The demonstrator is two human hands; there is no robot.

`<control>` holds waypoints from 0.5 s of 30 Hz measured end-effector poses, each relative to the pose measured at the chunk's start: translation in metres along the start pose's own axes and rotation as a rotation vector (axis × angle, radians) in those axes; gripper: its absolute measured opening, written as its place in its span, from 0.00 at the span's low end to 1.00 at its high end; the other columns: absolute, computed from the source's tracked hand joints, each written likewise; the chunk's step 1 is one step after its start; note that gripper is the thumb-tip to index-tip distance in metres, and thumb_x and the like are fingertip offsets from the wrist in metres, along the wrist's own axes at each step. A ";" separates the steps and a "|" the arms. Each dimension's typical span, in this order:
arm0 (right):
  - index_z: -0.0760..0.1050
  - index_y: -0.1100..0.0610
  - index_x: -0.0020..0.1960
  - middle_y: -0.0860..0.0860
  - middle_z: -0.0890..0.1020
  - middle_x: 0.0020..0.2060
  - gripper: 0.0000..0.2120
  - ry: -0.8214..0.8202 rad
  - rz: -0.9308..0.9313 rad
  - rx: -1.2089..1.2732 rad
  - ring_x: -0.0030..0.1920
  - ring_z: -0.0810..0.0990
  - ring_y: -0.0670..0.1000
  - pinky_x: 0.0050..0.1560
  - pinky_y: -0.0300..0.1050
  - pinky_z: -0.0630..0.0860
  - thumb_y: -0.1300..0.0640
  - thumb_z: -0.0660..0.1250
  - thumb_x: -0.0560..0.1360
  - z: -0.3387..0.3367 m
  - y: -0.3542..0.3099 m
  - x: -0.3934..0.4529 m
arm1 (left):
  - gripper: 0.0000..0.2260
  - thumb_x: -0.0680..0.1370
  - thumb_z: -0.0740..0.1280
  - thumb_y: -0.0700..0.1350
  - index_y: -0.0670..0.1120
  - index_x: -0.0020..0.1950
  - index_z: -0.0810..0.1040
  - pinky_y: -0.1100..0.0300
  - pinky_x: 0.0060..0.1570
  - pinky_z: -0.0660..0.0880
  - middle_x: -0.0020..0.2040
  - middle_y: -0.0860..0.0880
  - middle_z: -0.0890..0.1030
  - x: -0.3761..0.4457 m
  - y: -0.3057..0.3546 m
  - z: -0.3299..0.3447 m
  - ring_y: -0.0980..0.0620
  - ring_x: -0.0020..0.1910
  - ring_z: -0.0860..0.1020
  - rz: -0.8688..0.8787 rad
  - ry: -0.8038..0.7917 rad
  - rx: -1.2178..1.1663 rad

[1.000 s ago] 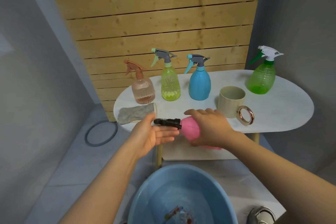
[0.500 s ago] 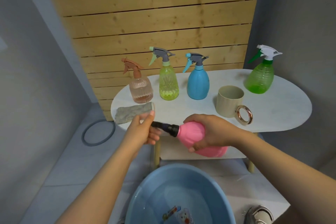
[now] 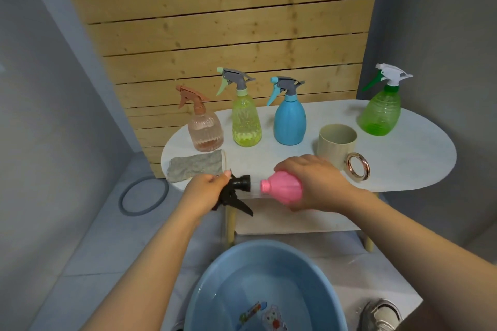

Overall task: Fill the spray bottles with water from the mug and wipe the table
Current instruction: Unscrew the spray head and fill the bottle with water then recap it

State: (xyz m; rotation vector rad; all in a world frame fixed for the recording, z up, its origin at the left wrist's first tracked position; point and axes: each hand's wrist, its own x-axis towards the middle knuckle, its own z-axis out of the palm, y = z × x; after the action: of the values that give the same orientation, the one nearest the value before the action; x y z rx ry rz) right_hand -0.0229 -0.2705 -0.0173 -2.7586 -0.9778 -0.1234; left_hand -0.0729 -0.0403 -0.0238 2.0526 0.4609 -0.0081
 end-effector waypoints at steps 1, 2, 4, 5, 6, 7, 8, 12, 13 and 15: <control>0.66 0.45 0.67 0.44 0.74 0.62 0.37 0.014 0.014 -0.004 0.60 0.72 0.51 0.58 0.44 0.67 0.39 0.73 0.62 -0.001 0.003 0.000 | 0.20 0.78 0.62 0.57 0.39 0.47 0.80 0.58 0.37 0.71 0.43 0.40 0.82 0.004 -0.001 -0.003 0.48 0.37 0.76 -0.029 0.025 -0.048; 0.66 0.46 0.67 0.44 0.74 0.62 0.37 0.021 0.037 0.027 0.59 0.72 0.51 0.58 0.44 0.67 0.39 0.74 0.62 -0.002 0.005 0.000 | 0.19 0.78 0.62 0.57 0.40 0.46 0.81 0.58 0.36 0.70 0.43 0.41 0.82 0.009 -0.004 -0.007 0.48 0.36 0.75 -0.053 0.043 -0.091; 0.66 0.46 0.67 0.45 0.75 0.60 0.38 0.019 0.103 0.087 0.57 0.74 0.50 0.54 0.43 0.69 0.37 0.74 0.61 -0.005 0.009 -0.003 | 0.20 0.78 0.62 0.58 0.42 0.45 0.80 0.60 0.32 0.67 0.39 0.41 0.81 0.016 -0.010 -0.013 0.49 0.33 0.72 -0.086 0.078 -0.126; 0.66 0.47 0.66 0.45 0.76 0.59 0.38 0.006 0.142 0.095 0.55 0.74 0.50 0.51 0.42 0.70 0.36 0.74 0.61 -0.006 0.011 -0.005 | 0.20 0.78 0.62 0.59 0.42 0.45 0.80 0.61 0.30 0.64 0.36 0.42 0.78 0.018 -0.014 -0.015 0.49 0.30 0.69 -0.112 0.092 -0.137; 0.66 0.47 0.65 0.46 0.76 0.57 0.37 -0.014 0.190 0.099 0.53 0.75 0.50 0.49 0.43 0.71 0.36 0.73 0.61 -0.006 0.015 -0.006 | 0.20 0.78 0.62 0.59 0.42 0.44 0.79 0.62 0.28 0.62 0.33 0.43 0.75 0.021 -0.018 -0.015 0.50 0.28 0.66 -0.144 0.101 -0.158; 0.66 0.47 0.65 0.46 0.76 0.55 0.37 -0.045 0.247 0.117 0.51 0.75 0.49 0.48 0.43 0.72 0.36 0.73 0.61 -0.005 0.019 -0.008 | 0.19 0.78 0.62 0.58 0.41 0.44 0.78 0.62 0.27 0.59 0.31 0.44 0.73 0.025 -0.021 -0.016 0.51 0.26 0.64 -0.181 0.112 -0.193; 0.66 0.48 0.63 0.47 0.77 0.54 0.35 -0.074 0.305 0.158 0.50 0.75 0.50 0.47 0.45 0.73 0.37 0.73 0.62 -0.004 0.022 -0.009 | 0.18 0.78 0.62 0.57 0.42 0.43 0.76 0.63 0.25 0.58 0.31 0.45 0.71 0.027 -0.022 -0.017 0.52 0.25 0.62 -0.216 0.134 -0.234; 0.67 0.50 0.61 0.49 0.76 0.51 0.33 -0.098 0.474 0.373 0.49 0.75 0.52 0.48 0.48 0.75 0.38 0.74 0.62 -0.001 0.032 -0.010 | 0.17 0.79 0.63 0.55 0.43 0.40 0.72 0.63 0.24 0.57 0.31 0.44 0.72 0.036 -0.026 -0.010 0.53 0.24 0.62 -0.274 0.174 -0.324; 0.67 0.50 0.61 0.49 0.76 0.51 0.34 -0.092 0.496 0.394 0.49 0.74 0.52 0.48 0.48 0.75 0.38 0.74 0.62 -0.002 0.033 -0.010 | 0.16 0.79 0.63 0.54 0.43 0.39 0.72 0.61 0.25 0.58 0.32 0.43 0.73 0.037 -0.025 -0.004 0.52 0.25 0.63 -0.275 0.163 -0.334; 0.67 0.50 0.61 0.49 0.75 0.51 0.34 -0.103 0.513 0.421 0.50 0.74 0.52 0.48 0.47 0.74 0.37 0.74 0.61 -0.002 0.033 -0.010 | 0.14 0.79 0.64 0.52 0.43 0.39 0.74 0.60 0.28 0.63 0.35 0.43 0.76 0.041 -0.023 0.010 0.50 0.28 0.68 -0.262 0.140 -0.364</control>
State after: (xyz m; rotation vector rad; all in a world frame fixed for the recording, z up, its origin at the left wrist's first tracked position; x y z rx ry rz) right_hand -0.0101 -0.3023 -0.0226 -2.5323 -0.2446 0.2746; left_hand -0.0403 -0.0259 -0.0559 1.6315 0.7586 0.0582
